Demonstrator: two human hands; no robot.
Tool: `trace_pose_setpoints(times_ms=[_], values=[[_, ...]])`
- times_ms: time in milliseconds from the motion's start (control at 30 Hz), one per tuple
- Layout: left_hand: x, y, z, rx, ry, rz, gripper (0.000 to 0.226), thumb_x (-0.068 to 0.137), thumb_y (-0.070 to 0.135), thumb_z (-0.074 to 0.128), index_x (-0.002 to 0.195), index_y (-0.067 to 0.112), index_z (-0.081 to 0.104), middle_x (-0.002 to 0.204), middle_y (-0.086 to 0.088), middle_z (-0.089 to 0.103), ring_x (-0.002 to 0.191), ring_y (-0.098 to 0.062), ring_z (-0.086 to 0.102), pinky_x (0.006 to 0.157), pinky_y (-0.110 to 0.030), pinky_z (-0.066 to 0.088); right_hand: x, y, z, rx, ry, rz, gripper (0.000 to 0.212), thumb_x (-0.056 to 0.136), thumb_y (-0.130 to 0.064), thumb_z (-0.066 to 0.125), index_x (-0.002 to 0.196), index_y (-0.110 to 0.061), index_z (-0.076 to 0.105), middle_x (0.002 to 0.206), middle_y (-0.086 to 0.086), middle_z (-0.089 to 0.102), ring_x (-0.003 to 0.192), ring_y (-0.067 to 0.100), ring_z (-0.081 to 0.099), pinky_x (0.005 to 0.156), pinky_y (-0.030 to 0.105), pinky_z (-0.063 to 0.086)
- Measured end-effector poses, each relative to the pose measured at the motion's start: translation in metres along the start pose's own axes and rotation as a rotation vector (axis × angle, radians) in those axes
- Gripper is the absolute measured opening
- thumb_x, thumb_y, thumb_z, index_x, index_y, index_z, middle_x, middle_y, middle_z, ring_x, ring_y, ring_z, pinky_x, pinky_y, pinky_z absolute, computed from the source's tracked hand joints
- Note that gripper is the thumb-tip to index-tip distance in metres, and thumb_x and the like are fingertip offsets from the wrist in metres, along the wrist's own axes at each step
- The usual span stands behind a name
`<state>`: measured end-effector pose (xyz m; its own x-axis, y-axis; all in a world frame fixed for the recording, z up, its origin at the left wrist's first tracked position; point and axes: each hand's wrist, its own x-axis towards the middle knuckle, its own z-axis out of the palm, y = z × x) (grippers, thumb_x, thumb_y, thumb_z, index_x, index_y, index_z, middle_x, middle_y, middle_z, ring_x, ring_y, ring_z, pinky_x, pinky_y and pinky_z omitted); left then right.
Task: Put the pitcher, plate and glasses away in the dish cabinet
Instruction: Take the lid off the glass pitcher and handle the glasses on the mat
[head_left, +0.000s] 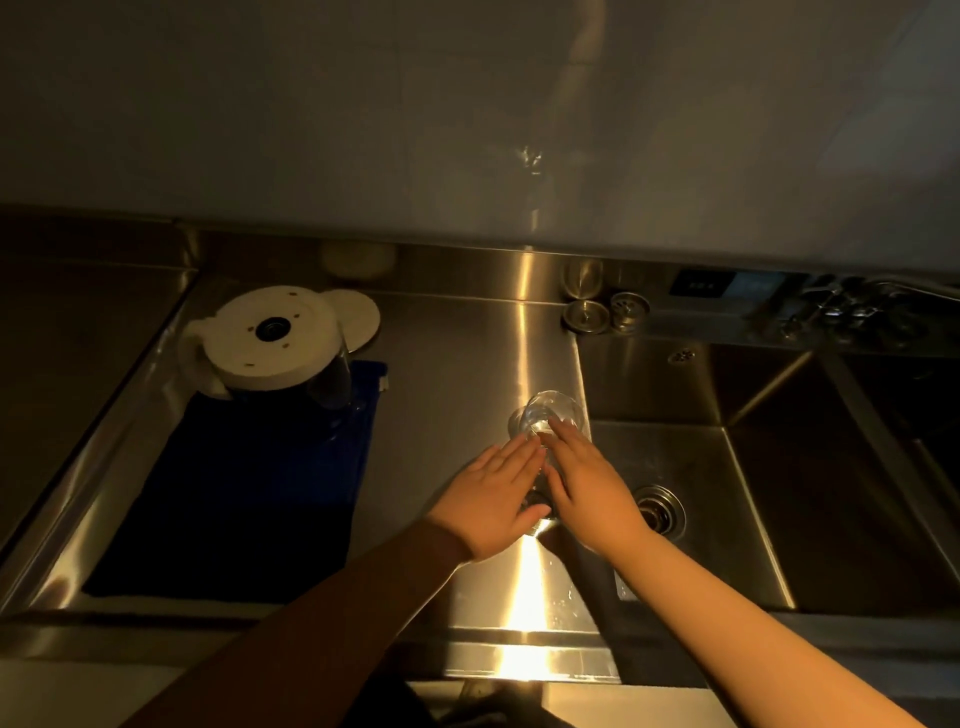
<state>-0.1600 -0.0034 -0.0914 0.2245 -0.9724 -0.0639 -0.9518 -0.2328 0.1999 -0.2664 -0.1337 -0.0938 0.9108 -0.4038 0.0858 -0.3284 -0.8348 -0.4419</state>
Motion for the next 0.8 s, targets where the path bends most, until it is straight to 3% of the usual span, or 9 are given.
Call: trace_pose_setpoints(times_ms=[167, 400, 633, 800], values=[[-0.002, 0.001, 0.004, -0.013, -0.022, -0.016, 0.068, 0.096, 0.055, 0.015, 0.149, 0.019, -0.005, 0.158, 0.0, -0.006, 0.144, -0.014, -0.008, 0.114, -0.03, -0.004, -0.012, -0.001, 0.006, -0.026, -0.026, -0.017, 0.051, 0.1, -0.035, 0.035, 0.148, -0.021, 0.023, 0.155, -0.001, 0.022, 0.143, 0.009, 0.012, 0.112, 0.019, 0.005], [-0.004, -0.004, 0.006, 0.005, -0.024, -0.001, 0.073, 0.093, 0.061, 0.013, 0.148, 0.019, -0.009, 0.158, 0.0, -0.009, 0.143, -0.015, -0.011, 0.113, -0.029, -0.007, -0.019, 0.005, 0.007, -0.067, -0.062, -0.081, 0.063, 0.093, -0.056, 0.023, 0.148, -0.028, 0.007, 0.155, -0.009, 0.006, 0.142, 0.005, 0.003, 0.113, 0.022, 0.006], [-0.014, -0.015, 0.008, 0.04, -0.034, -0.001, 0.08, 0.093, 0.06, 0.024, 0.148, 0.012, -0.009, 0.157, -0.006, -0.01, 0.144, -0.016, -0.009, 0.11, -0.026, -0.01, -0.015, 0.002, 0.004, 0.051, -0.12, -0.195, 0.076, 0.086, -0.071, 0.035, 0.145, -0.043, -0.003, 0.153, -0.019, 0.004, 0.14, -0.002, 0.004, 0.11, 0.02, 0.013], [-0.016, -0.014, 0.008, 0.036, -0.034, -0.009, 0.08, 0.095, 0.055, 0.03, 0.148, 0.009, -0.007, 0.157, -0.01, -0.008, 0.144, -0.019, -0.006, 0.113, -0.027, -0.006, -0.012, 0.003, 0.008, 0.047, -0.145, -0.203, 0.091, 0.077, -0.078, 0.047, 0.146, -0.044, -0.003, 0.156, -0.014, 0.012, 0.141, 0.002, 0.013, 0.109, 0.022, 0.019]])
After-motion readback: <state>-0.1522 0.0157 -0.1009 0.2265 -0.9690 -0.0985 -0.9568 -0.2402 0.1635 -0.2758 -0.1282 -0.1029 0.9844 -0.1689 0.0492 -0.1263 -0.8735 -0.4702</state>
